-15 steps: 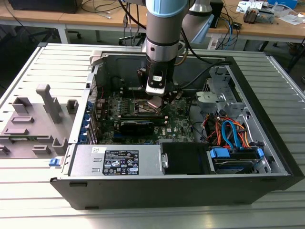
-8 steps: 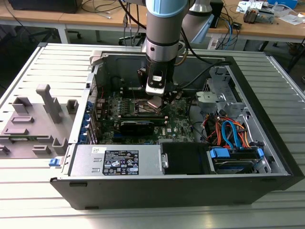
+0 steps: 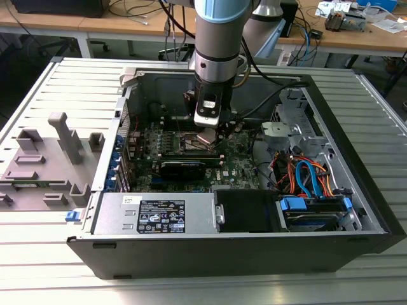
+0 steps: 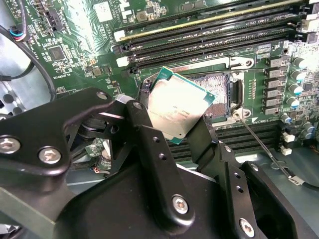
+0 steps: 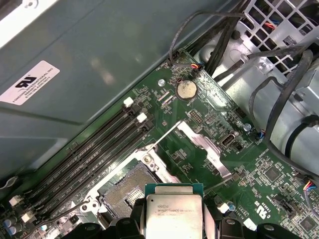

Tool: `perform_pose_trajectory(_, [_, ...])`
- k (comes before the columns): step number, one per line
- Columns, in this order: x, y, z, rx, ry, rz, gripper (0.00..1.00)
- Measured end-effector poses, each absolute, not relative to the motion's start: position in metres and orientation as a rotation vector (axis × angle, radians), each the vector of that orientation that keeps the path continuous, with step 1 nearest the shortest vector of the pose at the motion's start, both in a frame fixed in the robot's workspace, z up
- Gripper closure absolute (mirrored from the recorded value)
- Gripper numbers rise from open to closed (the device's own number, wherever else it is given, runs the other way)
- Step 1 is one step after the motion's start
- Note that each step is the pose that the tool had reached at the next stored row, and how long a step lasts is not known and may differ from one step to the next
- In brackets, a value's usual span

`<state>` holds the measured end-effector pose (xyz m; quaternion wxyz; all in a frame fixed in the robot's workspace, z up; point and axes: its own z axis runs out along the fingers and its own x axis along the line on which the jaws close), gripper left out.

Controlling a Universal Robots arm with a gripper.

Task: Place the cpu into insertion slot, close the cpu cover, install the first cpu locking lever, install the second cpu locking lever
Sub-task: 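Place the cpu into insertion slot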

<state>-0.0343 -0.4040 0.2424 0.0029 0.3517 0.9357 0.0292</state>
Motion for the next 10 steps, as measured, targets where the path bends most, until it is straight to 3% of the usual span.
perform_pose_trajectory(10, [-0.0343, -0.4040, 0.2424, 1.143, 2.918, 0.091, 0.45])
